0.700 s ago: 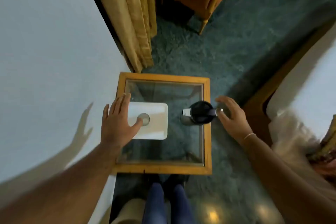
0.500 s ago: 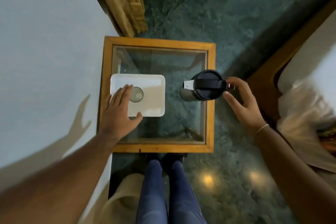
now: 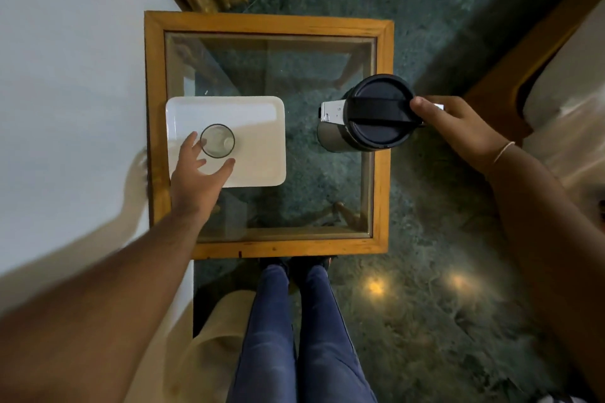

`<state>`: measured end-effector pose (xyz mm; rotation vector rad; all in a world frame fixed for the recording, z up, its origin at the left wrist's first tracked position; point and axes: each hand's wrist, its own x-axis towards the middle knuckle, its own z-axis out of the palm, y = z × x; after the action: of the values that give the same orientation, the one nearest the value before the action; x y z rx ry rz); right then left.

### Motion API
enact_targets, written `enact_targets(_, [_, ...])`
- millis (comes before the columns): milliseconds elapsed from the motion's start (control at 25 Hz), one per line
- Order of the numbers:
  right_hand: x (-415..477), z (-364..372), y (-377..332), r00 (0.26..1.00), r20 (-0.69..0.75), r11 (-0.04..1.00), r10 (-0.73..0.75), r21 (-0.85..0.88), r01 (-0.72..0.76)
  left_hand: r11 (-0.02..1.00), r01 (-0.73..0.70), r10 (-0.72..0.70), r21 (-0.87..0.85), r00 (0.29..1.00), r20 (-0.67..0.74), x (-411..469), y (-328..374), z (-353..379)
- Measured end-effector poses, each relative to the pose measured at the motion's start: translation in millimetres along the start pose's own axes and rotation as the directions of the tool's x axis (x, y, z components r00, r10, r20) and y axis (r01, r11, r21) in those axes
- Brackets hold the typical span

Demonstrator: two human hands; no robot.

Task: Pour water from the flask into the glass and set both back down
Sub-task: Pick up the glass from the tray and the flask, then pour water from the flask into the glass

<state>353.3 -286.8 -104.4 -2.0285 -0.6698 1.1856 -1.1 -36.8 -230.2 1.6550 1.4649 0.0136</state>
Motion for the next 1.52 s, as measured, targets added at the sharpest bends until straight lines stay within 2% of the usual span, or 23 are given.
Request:
enact_targets(120, [3.6,3.0,5.6,0.999,0.033,0.996,0.009,0.093,-0.012,1.0,0.017,-0.017,-0.007,1.0,0.02,11.6,-5.1,5.9])
enact_targets(200, [4.1,6.8,17.5,1.0,0.006,0.986,-0.012,0.166,0.011,0.999,0.03,-0.029,-0.016,0.999,0.031,21.8,-9.0,12.8])
enact_targets(360, [-5.7,30.5,40.9,0.999,0.021,0.959,-0.043,0.282,0.036,1.0,-0.011,0.011,0.005,0.999,0.042,39.8,-14.3,27.6])
enact_targets(480, [-20.1,63.0,47.8,0.986,-0.166,0.888,-0.034,0.447,0.106,0.999,-0.043,0.042,0.011,0.998,0.049,49.1,-11.7,37.4])
enact_targets(560, [-22.9,84.1,42.1,0.942,-0.334,0.832,0.009,0.525,0.178,0.996,-0.077,0.076,0.037,0.996,0.036,52.3,-8.2,38.6])
enact_targets(680, [-17.2,107.3,32.9,0.863,-0.495,0.779,0.104,0.58,0.239,0.991,-0.126,0.125,0.038,0.992,0.023,50.9,-1.1,40.3])
enact_targets(840, [-6.9,119.1,20.5,0.827,-0.554,0.704,0.091,0.624,0.34,0.979,-0.201,0.202,0.025,0.979,-0.041,40.4,21.5,39.3])
enact_targets(960, [-5.6,112.6,6.6,0.817,-0.568,0.701,0.096,0.622,0.349,0.975,-0.221,0.222,0.022,0.971,-0.092,28.2,40.9,29.5])
enact_targets(1120, [-26.9,91.5,-34.3,0.794,-0.608,0.645,0.0,0.606,0.465,0.962,-0.274,0.269,-0.016,0.951,-0.152,3.4,74.5,-2.6])
enact_targets(1240, [-55.0,65.6,-82.4,0.77,-0.637,0.594,-0.045,0.602,0.533,0.946,-0.314,0.301,-0.082,0.943,-0.14,-28.0,110.9,-40.2])
enact_targets(1320, [-80.0,43.5,-131.3,0.756,-0.654,0.554,-0.002,0.629,0.545,0.932,-0.34,0.322,-0.129,0.936,-0.138,-55.6,144.5,-74.0])
enact_targets(1400, [-105.7,18.8,-182.4,0.753,-0.654,0.513,0.068,0.671,0.536,0.932,-0.347,0.334,-0.107,0.934,-0.127,-85.1,180.5,-105.1])
enact_targets(1520, [-134.0,-19.3,-248.0,0.747,-0.657,0.519,0.099,0.675,0.525,0.904,-0.413,0.395,-0.108,0.906,-0.15,-123.4,239.0,-150.9])
